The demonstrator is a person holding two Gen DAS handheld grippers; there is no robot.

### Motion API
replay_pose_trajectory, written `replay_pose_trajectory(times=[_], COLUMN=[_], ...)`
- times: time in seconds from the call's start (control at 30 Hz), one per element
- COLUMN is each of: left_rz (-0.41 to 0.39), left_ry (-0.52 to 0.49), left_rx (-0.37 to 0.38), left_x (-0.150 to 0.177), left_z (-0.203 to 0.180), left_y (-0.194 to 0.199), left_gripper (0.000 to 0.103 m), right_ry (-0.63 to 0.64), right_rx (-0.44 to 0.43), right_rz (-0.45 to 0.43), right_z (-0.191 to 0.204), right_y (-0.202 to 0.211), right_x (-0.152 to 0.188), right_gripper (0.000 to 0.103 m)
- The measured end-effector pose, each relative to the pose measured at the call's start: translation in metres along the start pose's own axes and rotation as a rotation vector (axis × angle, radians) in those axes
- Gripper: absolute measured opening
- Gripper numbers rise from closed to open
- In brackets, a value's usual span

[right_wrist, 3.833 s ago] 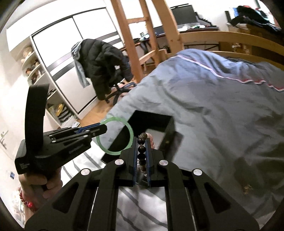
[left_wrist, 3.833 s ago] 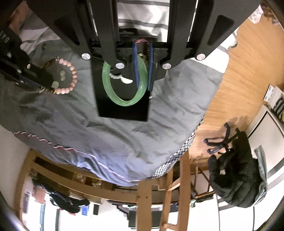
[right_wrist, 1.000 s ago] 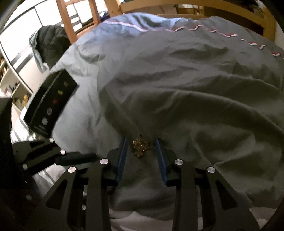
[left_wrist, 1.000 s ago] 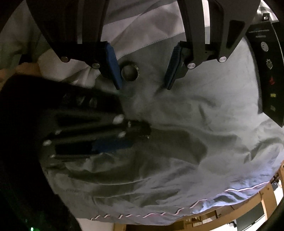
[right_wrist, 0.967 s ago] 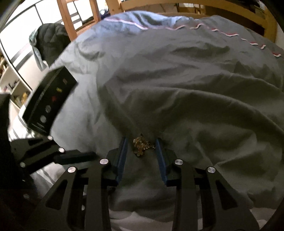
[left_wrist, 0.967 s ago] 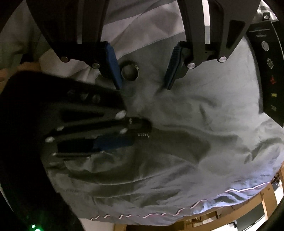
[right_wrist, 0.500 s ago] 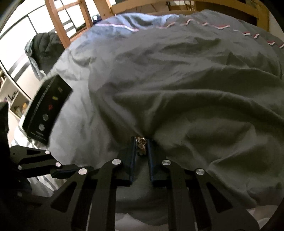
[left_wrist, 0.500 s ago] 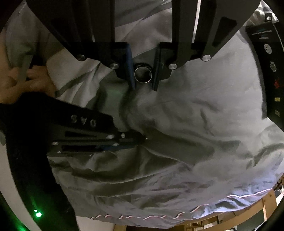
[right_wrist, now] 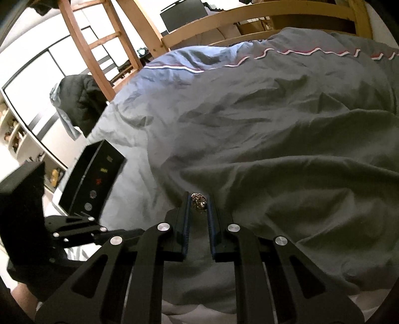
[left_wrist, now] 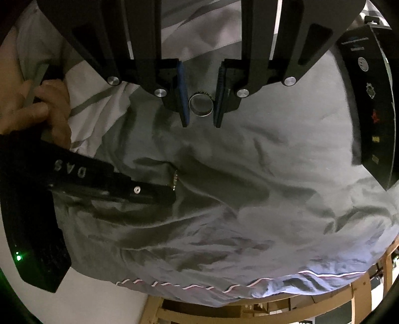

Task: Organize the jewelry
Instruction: 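Carry the dark ring and gold charm over the black box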

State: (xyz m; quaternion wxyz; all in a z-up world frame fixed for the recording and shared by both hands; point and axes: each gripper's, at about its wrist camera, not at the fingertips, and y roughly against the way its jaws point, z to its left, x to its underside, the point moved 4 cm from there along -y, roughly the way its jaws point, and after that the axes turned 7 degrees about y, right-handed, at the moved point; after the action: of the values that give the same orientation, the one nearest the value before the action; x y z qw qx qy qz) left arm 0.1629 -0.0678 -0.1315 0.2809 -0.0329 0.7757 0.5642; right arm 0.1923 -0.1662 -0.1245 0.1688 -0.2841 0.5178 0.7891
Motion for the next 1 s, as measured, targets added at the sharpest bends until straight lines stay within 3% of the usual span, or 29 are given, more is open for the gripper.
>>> replay_pose_trajectory(times=[0.2, 0.43, 0.67, 1.0], left_rz=[-0.016, -0.064, -0.133, -0.213], left_ry=[0.002, 0.073, 0.149, 0.216], left_rx=[-0.056, -0.118, -0.179, -0.223], left_x=[-0.003, -0.004, -0.003, -0.005], left_z=[0.002, 0.017, 0.042, 0.078], left_y=[0.006, 0.039, 0.084, 0.13], left_gripper=[0.019, 0.019, 0.019, 0.019], right_ry=[0.019, 0.081, 0.106, 0.168], right_rx=[0.06, 0.093, 0.084, 0.057], right_rz=[0.038, 0.017, 0.006, 0.016], right_z=[0.005, 0.033, 0.065, 0.117], right_y=[0.002, 0.03, 0.049, 0.045], right_x=[0.001, -0.006, -0.009, -0.019], right_gripper=[0.013, 0.013, 0.013, 0.013])
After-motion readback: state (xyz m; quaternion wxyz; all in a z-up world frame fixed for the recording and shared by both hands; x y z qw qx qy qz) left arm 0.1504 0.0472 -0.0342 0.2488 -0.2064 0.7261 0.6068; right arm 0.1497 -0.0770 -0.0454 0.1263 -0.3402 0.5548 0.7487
